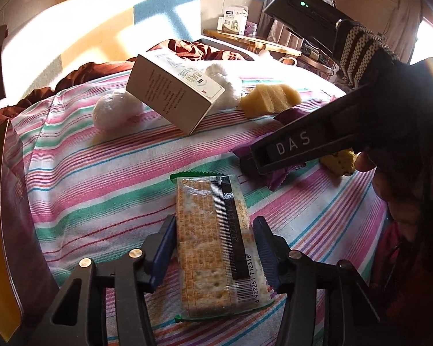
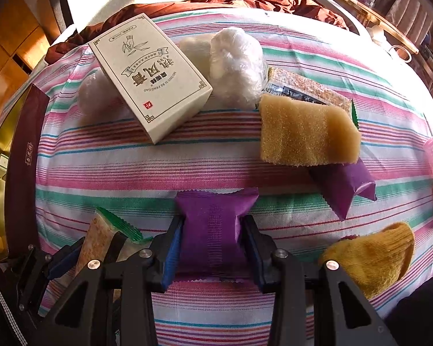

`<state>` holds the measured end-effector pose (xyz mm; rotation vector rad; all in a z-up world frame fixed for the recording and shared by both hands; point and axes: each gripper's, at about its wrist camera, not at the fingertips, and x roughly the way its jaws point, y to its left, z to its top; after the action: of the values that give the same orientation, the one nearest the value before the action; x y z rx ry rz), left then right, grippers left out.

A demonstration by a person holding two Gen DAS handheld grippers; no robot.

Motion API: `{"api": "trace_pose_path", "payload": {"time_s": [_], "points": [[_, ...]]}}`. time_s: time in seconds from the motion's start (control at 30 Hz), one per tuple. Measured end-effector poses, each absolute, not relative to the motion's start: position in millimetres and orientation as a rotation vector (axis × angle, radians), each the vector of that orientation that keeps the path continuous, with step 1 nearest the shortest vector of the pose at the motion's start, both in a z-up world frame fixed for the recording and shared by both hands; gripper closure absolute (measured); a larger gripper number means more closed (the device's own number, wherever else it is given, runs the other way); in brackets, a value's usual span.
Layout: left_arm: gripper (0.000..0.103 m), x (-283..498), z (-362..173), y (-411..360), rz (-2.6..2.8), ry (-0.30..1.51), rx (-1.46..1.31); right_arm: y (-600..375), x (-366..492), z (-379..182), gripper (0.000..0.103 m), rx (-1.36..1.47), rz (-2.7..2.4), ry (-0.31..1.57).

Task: Organize objects
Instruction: 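Lift the cracker packet with the left tool while the right tool grasps a purple packet, then carry the cracker packet into the gold tray and open the left tool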

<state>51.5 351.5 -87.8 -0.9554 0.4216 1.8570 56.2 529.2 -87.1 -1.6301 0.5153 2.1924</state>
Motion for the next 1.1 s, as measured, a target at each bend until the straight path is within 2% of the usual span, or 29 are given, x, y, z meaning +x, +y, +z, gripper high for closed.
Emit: {"api": "trace_pose_path", "payload": {"time_s": [0.07, 0.37, 0.53, 0.83, 1.1], "points": [[0.053, 56.0, -89.7, 354.0, 1.873, 0.468, -0.921, 528.7, 55.9, -86.4, 0.062, -1.631, 2.193, 0.505], [0.055, 56.3, -85.4, 339.7, 1.901, 0.392, -0.934, 524.1, 51.8, -80.1, 0.062, -1.625, 2.199, 0.485], [0.055, 59.0, -55.3, 315.4, 1.942, 0.345, -0.884, 516.2, 53.2, -82.7, 0.062, -1.624, 2.201, 0.470], [0.055, 5.6, 13.2, 205.9, 2.230, 0.156, -0.848, 508.2, 51.1, -89.2, 0.062, -1.624, 2.198, 0.423], [0.055, -80.5, -16.6, 118.5, 2.522, 0.199, -1.080, 500.6, 50.2, -88.7, 0.062, -1.625, 2.197, 0.403]]}}
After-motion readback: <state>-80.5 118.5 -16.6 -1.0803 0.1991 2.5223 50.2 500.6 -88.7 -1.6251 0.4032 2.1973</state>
